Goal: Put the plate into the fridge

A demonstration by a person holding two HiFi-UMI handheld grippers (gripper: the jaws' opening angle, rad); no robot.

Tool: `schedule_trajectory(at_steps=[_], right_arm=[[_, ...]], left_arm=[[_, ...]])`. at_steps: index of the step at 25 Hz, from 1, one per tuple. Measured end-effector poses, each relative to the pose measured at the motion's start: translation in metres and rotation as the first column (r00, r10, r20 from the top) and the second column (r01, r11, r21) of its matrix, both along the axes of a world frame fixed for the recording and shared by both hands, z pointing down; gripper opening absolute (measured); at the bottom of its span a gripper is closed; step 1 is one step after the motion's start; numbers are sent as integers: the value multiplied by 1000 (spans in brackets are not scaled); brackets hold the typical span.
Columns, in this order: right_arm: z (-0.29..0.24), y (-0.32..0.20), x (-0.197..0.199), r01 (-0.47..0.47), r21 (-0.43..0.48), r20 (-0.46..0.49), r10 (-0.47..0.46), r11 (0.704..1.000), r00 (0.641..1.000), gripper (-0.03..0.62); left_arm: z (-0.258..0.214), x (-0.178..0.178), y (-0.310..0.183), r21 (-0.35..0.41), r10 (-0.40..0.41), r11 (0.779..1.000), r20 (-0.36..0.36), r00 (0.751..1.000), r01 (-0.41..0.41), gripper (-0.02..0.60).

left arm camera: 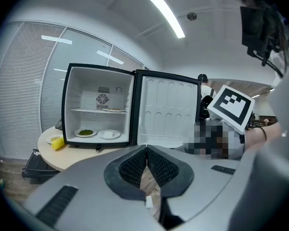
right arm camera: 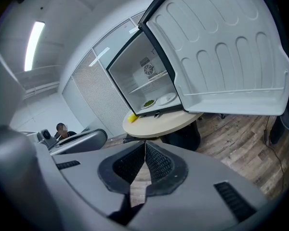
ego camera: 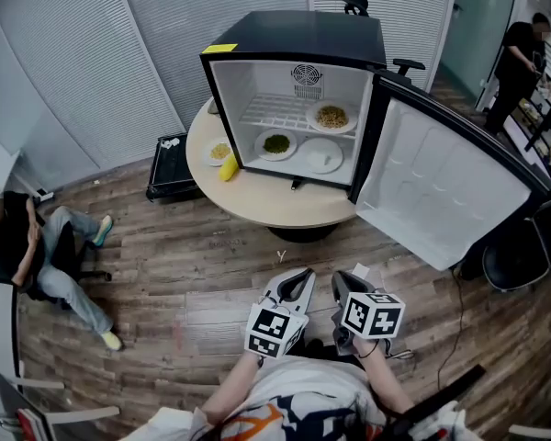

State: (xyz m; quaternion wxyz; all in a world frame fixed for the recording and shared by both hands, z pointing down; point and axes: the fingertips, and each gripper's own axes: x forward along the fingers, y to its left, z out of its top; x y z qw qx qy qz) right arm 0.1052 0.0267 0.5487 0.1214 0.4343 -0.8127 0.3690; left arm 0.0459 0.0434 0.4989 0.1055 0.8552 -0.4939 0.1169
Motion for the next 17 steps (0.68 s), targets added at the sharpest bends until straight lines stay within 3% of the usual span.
schedule_trajectory(at_steps=[17], right_arm=[[-1, -4, 0, 7, 1, 1, -7, 1000, 1000, 20]], left_arm=[[-3, 2, -2, 6, 5, 1000, 7, 1000, -5, 12]])
